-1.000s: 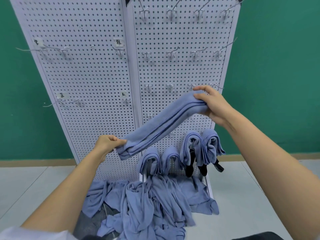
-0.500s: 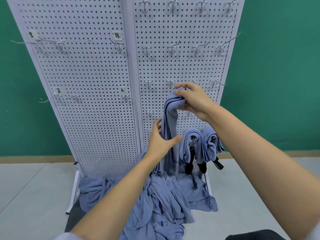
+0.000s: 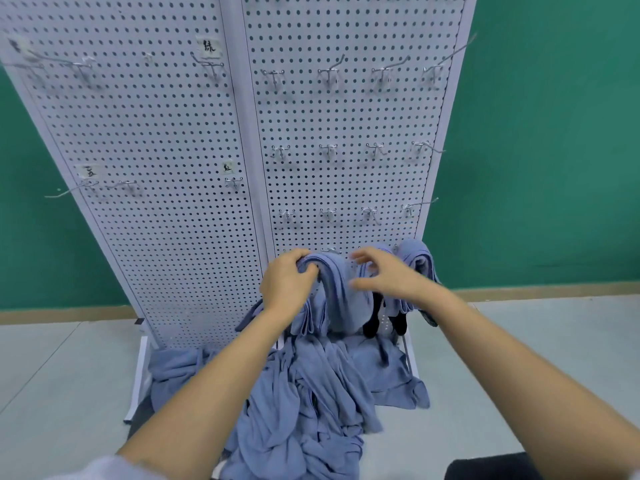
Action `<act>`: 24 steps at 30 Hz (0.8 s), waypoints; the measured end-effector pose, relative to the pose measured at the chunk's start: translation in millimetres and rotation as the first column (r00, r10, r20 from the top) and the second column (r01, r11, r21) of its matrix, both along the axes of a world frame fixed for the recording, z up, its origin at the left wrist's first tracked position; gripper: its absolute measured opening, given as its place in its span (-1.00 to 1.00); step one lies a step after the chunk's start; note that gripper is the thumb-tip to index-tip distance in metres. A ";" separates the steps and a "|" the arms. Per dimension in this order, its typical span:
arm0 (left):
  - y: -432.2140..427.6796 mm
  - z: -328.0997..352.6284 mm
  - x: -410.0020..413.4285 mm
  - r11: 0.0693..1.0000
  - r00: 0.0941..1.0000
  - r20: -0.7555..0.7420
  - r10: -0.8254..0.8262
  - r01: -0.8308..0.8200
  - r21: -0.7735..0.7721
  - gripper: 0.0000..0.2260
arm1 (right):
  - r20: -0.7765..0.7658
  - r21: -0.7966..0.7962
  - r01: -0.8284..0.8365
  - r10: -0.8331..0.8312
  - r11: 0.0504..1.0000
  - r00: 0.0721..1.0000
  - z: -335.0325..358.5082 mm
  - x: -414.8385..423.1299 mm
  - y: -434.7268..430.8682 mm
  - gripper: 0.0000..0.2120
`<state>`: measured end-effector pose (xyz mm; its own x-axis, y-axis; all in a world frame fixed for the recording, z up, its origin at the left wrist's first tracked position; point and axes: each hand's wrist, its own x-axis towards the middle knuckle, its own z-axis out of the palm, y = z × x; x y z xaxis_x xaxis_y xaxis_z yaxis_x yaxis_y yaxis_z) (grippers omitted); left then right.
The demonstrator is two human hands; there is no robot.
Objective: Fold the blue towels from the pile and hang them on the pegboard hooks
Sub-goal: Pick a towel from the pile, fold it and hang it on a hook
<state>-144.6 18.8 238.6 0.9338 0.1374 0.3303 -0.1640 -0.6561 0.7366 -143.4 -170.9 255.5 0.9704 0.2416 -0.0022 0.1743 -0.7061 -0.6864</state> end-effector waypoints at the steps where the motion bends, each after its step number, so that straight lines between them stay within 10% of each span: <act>1: -5.5 -0.5 -0.2 1.000 1.000 -0.017 -0.009 0.010 0.025 -0.83 | -0.011 -0.006 -0.038 0.038 0.999 0.999 -8.2 -0.8 9.9 -0.46; 9: -18.8 -22.8 13.2 0.989 0.989 -0.038 -0.140 0.141 0.030 -0.81 | 0.394 -0.311 0.291 -0.156 0.905 0.906 -55.6 13.3 21.9 -0.58; 24: -45.2 -20.0 107.9 0.990 0.997 0.063 -0.050 0.058 -0.132 -0.75 | 0.334 -0.156 0.368 -0.302 0.917 0.893 -26.8 109.9 28.6 -0.83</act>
